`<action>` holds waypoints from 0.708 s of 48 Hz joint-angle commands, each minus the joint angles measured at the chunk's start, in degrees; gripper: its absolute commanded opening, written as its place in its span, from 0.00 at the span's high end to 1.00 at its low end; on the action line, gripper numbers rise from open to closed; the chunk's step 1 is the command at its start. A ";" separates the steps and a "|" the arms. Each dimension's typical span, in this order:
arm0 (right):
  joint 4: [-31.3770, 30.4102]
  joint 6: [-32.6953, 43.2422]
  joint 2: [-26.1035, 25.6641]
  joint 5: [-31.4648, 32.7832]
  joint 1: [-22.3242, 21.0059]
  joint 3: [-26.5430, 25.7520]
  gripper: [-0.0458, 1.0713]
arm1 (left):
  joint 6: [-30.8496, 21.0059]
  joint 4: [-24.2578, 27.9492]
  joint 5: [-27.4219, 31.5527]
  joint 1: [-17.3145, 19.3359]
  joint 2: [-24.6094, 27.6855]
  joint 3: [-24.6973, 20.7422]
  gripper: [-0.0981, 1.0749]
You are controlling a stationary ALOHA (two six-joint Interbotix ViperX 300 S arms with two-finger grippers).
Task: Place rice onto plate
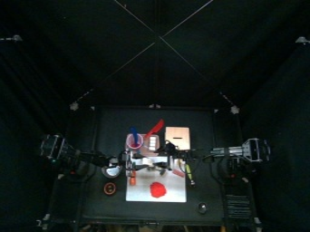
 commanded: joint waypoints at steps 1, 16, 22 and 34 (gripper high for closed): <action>-0.18 0.00 0.26 -0.62 0.79 -4.57 0.05 | 0.09 0.00 -0.26 0.44 -0.18 -1.41 0.35; -0.62 -0.09 4.13 -0.62 2.37 -7.56 0.05 | 0.53 -1.93 -0.26 1.14 1.05 -2.29 0.35; -1.41 0.09 4.48 -0.62 2.55 -8.09 0.05 | 0.53 -2.37 -0.18 1.32 1.32 -2.37 0.35; -2.37 0.09 5.71 1.14 2.11 -8.61 0.07 | 0.62 -2.37 -0.26 1.41 1.14 -2.11 0.35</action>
